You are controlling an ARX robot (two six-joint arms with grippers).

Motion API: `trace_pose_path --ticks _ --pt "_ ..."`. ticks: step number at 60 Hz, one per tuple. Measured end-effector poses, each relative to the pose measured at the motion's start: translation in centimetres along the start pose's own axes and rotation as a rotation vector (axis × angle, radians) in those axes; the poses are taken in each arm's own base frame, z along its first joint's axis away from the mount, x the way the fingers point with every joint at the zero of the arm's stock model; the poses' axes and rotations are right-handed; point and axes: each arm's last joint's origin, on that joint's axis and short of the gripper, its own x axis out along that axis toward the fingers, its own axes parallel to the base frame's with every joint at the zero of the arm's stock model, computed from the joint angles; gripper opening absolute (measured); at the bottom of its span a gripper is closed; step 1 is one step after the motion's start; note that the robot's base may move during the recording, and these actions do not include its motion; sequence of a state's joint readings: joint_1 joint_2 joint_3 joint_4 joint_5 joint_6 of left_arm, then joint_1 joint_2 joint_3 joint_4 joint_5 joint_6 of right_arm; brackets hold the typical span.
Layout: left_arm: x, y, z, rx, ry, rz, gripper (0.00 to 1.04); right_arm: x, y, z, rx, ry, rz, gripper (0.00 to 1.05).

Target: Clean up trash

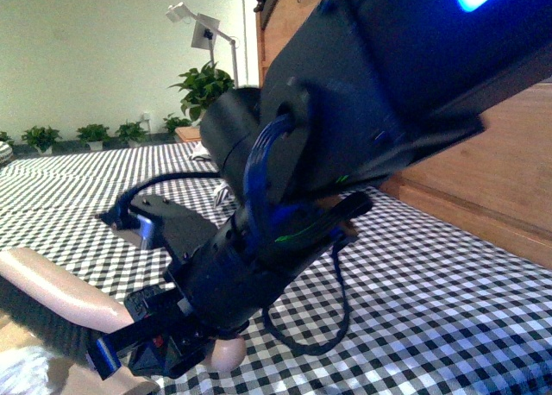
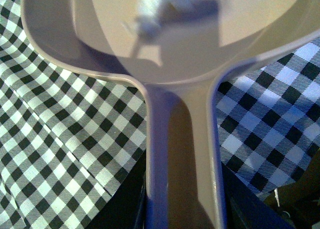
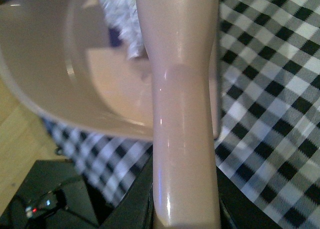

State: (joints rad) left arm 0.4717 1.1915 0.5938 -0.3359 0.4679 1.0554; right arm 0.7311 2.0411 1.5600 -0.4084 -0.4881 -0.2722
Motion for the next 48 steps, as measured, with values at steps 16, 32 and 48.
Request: trace_pose_path --ticks 16,32,48 --pt "0.0 0.0 0.0 0.000 0.000 0.000 0.26 -6.4 -2.3 -0.3 0.010 -0.152 -0.219 0.19" --pt "0.0 0.0 0.0 0.001 0.000 0.000 0.26 -14.7 -3.3 -1.4 0.256 -0.387 -0.468 0.19" --pt "-0.2 0.1 0.8 -0.209 -0.177 0.140 0.26 -21.8 -2.6 -6.1 0.425 -0.459 -0.568 0.19"
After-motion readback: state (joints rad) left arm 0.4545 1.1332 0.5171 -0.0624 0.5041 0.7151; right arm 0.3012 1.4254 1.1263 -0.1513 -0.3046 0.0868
